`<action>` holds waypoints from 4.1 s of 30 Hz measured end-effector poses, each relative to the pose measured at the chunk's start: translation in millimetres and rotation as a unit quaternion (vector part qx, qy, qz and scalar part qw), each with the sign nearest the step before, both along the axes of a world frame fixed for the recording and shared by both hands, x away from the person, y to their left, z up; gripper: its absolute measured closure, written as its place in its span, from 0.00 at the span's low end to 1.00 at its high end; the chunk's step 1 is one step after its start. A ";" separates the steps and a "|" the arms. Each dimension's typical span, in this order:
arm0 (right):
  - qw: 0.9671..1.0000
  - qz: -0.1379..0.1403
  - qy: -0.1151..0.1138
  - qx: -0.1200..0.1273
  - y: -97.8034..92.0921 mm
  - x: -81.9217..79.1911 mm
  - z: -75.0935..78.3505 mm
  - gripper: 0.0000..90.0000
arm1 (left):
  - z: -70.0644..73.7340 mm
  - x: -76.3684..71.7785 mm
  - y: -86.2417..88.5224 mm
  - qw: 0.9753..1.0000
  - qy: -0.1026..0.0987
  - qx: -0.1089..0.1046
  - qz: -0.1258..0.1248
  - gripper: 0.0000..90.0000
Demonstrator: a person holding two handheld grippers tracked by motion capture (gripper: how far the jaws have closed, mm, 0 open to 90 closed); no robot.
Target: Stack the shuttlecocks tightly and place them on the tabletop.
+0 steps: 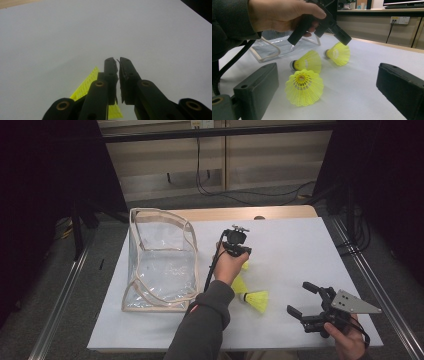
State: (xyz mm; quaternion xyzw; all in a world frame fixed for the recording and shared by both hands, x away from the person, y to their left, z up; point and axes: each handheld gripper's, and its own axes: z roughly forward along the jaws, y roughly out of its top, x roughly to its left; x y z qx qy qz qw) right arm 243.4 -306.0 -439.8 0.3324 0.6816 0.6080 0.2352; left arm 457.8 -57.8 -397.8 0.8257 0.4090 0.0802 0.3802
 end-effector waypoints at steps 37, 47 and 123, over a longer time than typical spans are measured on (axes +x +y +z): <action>1.000 -0.002 0.000 0.000 -0.2 0.1 0.0 0.04 | 9.3 1.0 0.4 1.000 -0.014 -0.003 0.013 0.76; 1.000 0.000 0.002 0.000 0.6 -0.2 -0.1 0.04 | 4.6 7.7 11.5 0.998 -0.036 0.031 0.051 0.56; 1.000 0.000 0.003 -0.001 -0.3 0.3 -0.6 0.04 | -6.8 -7.5 19.3 1.000 -0.016 0.015 -0.008 1.00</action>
